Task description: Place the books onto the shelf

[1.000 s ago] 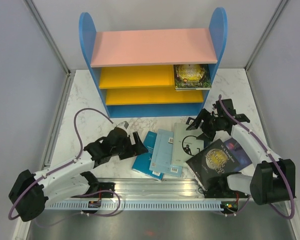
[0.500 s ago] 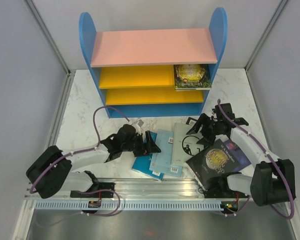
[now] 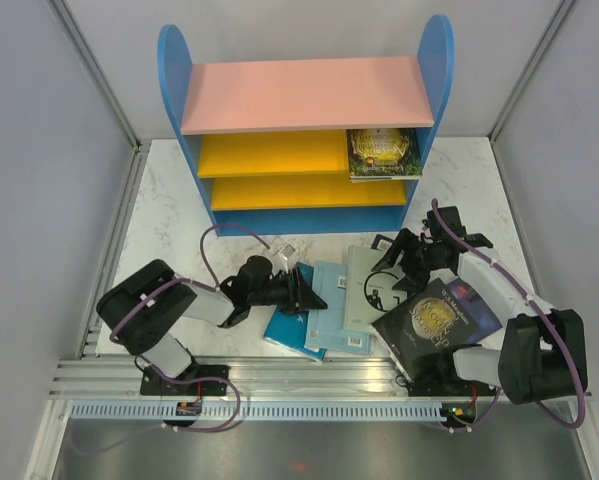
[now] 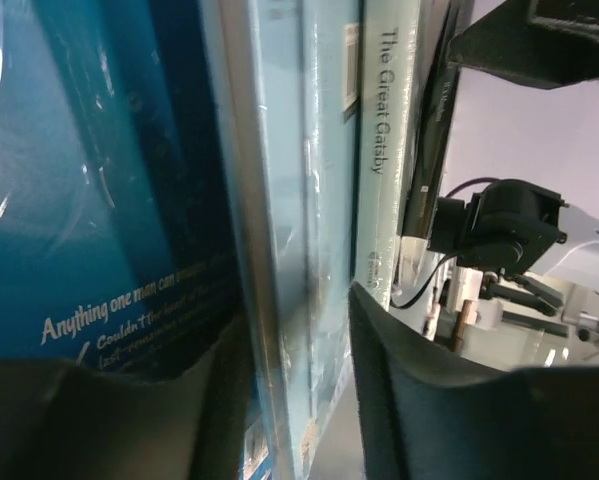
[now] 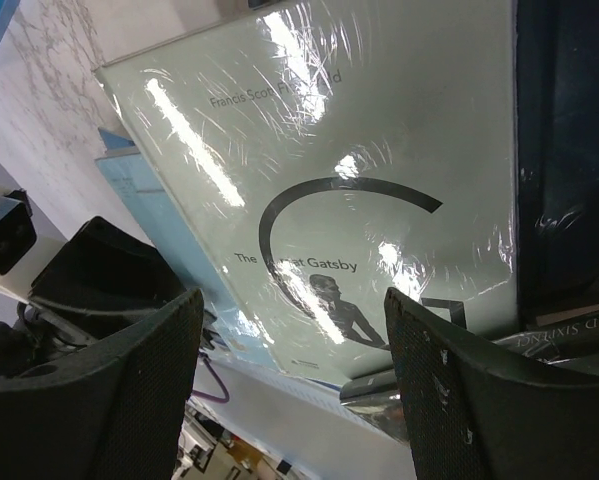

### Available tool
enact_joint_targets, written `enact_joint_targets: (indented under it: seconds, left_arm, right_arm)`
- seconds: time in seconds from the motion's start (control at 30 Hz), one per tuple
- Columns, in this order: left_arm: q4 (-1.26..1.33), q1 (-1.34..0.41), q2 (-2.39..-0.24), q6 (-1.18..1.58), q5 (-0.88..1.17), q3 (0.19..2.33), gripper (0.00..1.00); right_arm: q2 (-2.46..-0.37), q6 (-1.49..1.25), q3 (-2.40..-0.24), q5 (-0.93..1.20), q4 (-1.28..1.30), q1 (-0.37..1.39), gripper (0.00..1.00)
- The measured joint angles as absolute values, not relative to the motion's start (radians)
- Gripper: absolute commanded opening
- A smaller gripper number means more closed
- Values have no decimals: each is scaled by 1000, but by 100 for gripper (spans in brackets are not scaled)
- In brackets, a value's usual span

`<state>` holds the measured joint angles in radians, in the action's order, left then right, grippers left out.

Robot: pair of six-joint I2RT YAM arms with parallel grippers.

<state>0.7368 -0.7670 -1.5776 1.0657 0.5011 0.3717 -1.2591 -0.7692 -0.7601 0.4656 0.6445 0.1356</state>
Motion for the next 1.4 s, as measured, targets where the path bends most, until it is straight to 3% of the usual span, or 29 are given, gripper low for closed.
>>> enact_joint_targets:
  seconds: [0.13,0.2,0.4,0.73,0.93,1.17,1.4]
  left_arm:
    - [805,-767,-1651,1113,543,365,21]
    - [857,-767,-1670,1148,579,363,3]
    - [896,-761,-1641,1194,614,362,2]
    - [173,-645,-1069,1047,496,376,2]
    - [-142,-600,-866,1032,415,525,2]
    - [-261,-592,-793,1071,357,680,2]
    - [-276,-590,-791,1152,324,755,2]
  right_arm:
    - [-1266,-768,-760,464,644,136,77]
    - [-1269,-765,-760,463,643,136,77]
    - [-1264,-762,-759,463,643,136,77]
    - [-1127,-784,-835,486,660,136,79]
    - [-988,-902,-788,548,584,175,81]
    - [-838,-1119,-641,580,387,350,82]
    - [-782,-1246,-619,579,242,408,83]
